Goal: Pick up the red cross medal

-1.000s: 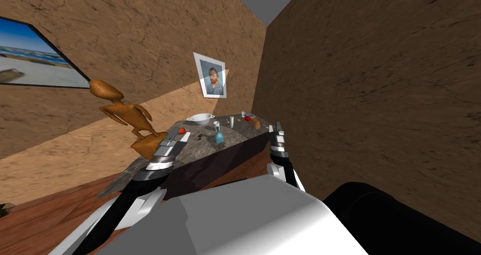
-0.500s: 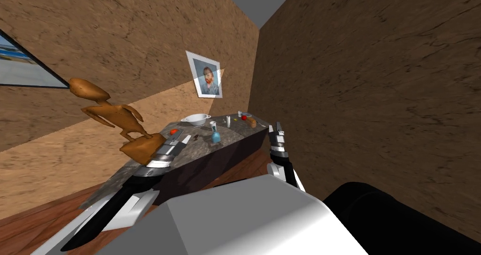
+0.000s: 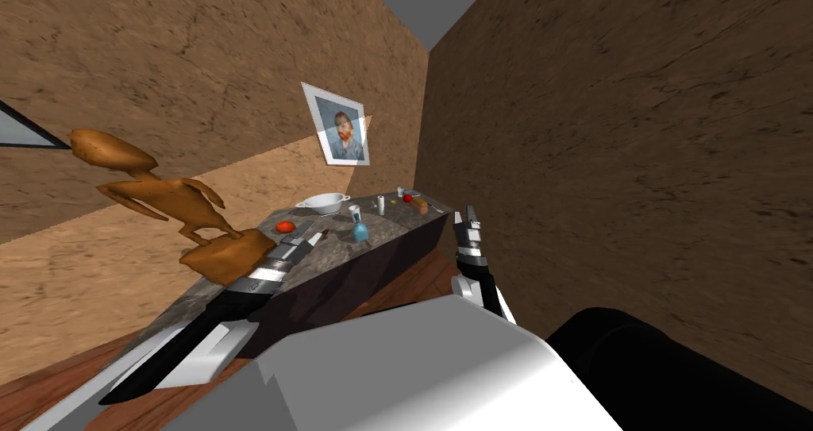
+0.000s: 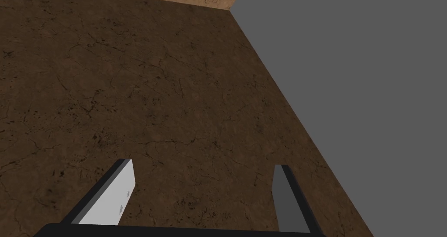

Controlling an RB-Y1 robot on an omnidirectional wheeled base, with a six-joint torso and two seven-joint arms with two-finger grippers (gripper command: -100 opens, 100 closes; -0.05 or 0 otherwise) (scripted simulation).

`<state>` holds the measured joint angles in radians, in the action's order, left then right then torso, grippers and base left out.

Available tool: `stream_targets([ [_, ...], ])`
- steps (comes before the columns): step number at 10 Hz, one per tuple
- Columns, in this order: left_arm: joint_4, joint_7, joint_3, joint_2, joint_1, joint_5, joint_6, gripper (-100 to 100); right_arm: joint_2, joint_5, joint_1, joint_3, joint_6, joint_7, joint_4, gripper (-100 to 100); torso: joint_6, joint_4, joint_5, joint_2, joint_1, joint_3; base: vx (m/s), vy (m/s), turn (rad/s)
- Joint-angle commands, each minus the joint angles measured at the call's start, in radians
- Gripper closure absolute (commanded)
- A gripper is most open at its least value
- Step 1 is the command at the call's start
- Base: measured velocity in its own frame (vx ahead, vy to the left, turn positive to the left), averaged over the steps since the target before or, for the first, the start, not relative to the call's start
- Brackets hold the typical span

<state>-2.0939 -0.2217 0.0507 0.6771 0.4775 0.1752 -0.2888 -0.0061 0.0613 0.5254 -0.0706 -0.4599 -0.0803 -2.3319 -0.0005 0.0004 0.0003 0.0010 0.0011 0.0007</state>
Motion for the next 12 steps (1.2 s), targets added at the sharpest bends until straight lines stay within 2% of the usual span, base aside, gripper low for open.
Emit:
stream_targets([
  [1,0.025,-0.014,0.002,0.050,0.007,0.028,0.040,-100,0.000,0.000,0.000,0.000,0.000,0.000,0.000,0,0.000,0.000,0.000,0.000,0.000,0.000,-0.023,-0.003,-0.153],
  [2,0.025,-0.014,0.002,0.063,0.007,0.028,0.040,-100,0.000,0.000,0.000,0.000,0.000,0.000,0.000,0,0.000,0.000,0.000,0.000,0.000,0.000,-0.018,0.001,-0.091],
  [3,0.050,-0.023,0.000,0.101,0.007,0.052,0.081,-100,0.000,0.000,0.000,0.000,0.000,0.000,0.000,0,0.000,0.000,0.000,0.000,0.000,0.000,-0.016,0.000,-0.199],
  [4,0.050,-0.023,0.000,0.115,0.007,0.052,0.081,-100,0.000,0.000,0.000,0.000,0.000,0.000,0.000,0,0.001,0.000,0.000,0.000,0.000,0.000,-0.013,0.004,-0.091],
  [5,0.077,-0.030,-0.003,0.147,0.008,0.076,0.124,-100,0.000,0.000,0.000,0.000,0.000,0.000,0.000,0,0.000,0.000,0.000,0.000,0.000,0.000,-0.012,-0.001,-0.170],
  [6,0.077,-0.030,-0.003,0.168,0.008,0.076,0.124,-100,0.000,0.000,0.000,0.000,0.000,0.000,0.000,0,0.001,0.000,0.000,-0.001,0.000,0.000,-0.010,0.001,-0.086],
  [7,0.104,-0.036,-0.007,0.196,0.010,0.100,0.168,-100,0.000,0.000,0.000,0.000,0.000,0.000,0.000,0,0.000,0.000,0.000,-0.001,0.000,0.000,-0.009,-0.001,-0.171],
  [8,0.104,-0.036,-0.007,0.220,0.010,0.100,0.168,-100,0.000,0.000,0.000,0.000,0.000,0.000,0.000,0,0.000,0.000,0.000,-0.001,0.000,0.000,-0.007,0.004,-0.091],
  [9,0.132,-0.039,-0.014,0.257,0.012,0.124,0.212,-100,0.000,0.000,0.000,0.000,0.000,0.000,0.000,0,0.000,0.000,0.000,-0.001,0.000,-0.001,-0.003,0.001,-0.172],
  [10,0.132,-0.039,-0.014,0.272,0.012,0.124,0.212,-100,0.000,0.000,0.000,0.000,0.000,0.000,0.000,0,0.000,0.000,0.000,-0.001,0.000,-0.001,-0.002,0.004,-0.111],
  [11,0.161,-0.041,-0.022,0.314,0.015,0.148,0.250,-100,0.000,0.000,0.000,0.000,0.000,0.000,0.000,0,0.000,0.000,0.000,-0.001,0.000,-0.001,0.002,0.002,-0.180],
  [12,0.161,-0.041,-0.022,0.322,0.015,0.148,0.258,-100,0.000,0.000,0.000,0.000,0.000,0.000,0.000,0,0.000,0.000,0.000,-0.002,0.001,-0.001,0.003,0.006,-0.103],
])
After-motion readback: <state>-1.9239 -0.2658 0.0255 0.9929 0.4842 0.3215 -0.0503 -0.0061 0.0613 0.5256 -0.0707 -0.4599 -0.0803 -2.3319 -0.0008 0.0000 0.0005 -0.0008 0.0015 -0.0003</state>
